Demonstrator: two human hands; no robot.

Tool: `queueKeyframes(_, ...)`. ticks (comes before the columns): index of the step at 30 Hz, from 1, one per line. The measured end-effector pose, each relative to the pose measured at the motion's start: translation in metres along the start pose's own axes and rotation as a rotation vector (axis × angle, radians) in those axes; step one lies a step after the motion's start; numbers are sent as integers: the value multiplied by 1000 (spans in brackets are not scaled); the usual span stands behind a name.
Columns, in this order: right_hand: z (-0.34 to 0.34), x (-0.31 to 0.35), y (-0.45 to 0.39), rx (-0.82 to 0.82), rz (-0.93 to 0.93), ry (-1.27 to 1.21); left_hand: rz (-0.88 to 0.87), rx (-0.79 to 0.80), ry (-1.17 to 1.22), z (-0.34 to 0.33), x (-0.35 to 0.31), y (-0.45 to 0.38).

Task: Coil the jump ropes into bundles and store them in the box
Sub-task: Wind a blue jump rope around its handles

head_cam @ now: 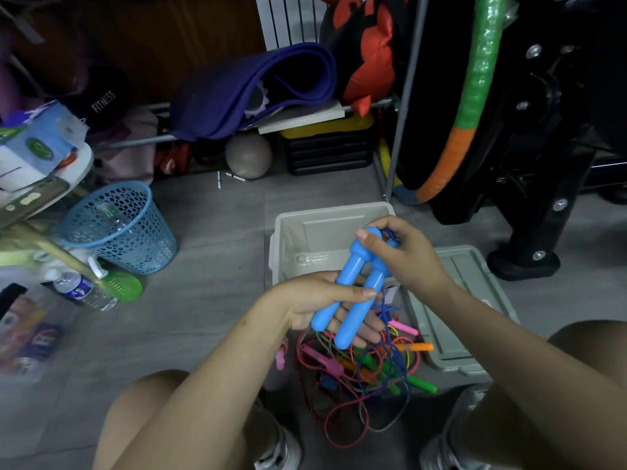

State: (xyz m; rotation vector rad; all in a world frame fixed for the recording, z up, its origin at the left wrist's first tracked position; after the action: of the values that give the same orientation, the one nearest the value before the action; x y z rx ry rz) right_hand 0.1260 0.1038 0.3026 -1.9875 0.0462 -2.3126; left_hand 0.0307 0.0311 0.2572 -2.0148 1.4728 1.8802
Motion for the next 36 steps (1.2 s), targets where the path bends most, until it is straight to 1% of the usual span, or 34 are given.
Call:
queueKeyframes(3, 6, -2, -2, -25, -33, 27, -39, -52, 20, 4, -4, -1)
queueKeyframes(6, 6, -4, -2, -6, -55, 99, -44, -57, 51, 5, -4, -3)
queueKeyframes(11, 2, -1, 2, -10, -43, 153, -43, -96, -28, 9, -2, -2)
queueKeyframes(15, -1, 3, 1, 26, -36, 177, -64, -99, -64, 11, -6, 0)
queueKeyframes(17, -2, 0, 0, 75, -74, 141, -71, -100, -71, 10, -7, 1)
queueKeyframes(19, -1, -4, -2, 117, -144, 81, -82, -79, -20, 8, -8, 1)
queueKeyframes(21, 8, -6, -8, 80, -141, 183, -96, -68, 52, 10, -10, 0)
queueKeyframes(24, 16, -5, -10, 1, -78, 479, -80, -64, 33, 17, -11, 2)
queueKeyframes(26, 21, 6, -8, -99, 12, 684, -73, -31, 12, 18, -12, 4)
queueKeyframes(27, 25, 13, -7, -156, 62, 698, -79, -16, 16, 18, -13, 5)
queueKeyframes(28, 28, 18, -6, -195, 101, 624, -90, 1, 32, 18, -14, 7)
queueKeyframes(29, 30, 20, -6, -199, 127, 467, -104, 22, 57, 18, -17, 9)
queueKeyframes(30, 27, 17, -8, -152, 134, 268, -122, 50, 90, 17, -19, 10)
queueKeyframes(32, 10, 7, -9, 43, 87, -68, -157, 112, 146, 15, -24, 13)
queueKeyframes(34, -6, 2, -6, 203, 22, -219, -169, 146, 182, 15, -26, 16)
queueKeyframes(36, -15, 4, -3, 289, 14, -242, -164, 174, 194, 15, -25, 17)
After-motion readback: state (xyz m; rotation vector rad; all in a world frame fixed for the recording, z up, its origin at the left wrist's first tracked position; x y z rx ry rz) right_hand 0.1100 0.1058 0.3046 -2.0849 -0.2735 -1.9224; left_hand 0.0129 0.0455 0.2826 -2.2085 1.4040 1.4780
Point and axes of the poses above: each hand's wrist, its own y-axis away from the middle knuckle, its own z-axis out of the back of the hand, x = y × z, the point moved 10 cm from there along -y, towards the middle knuckle, and after that the axes turned 1 degree about -z, right-handed, at the moved point
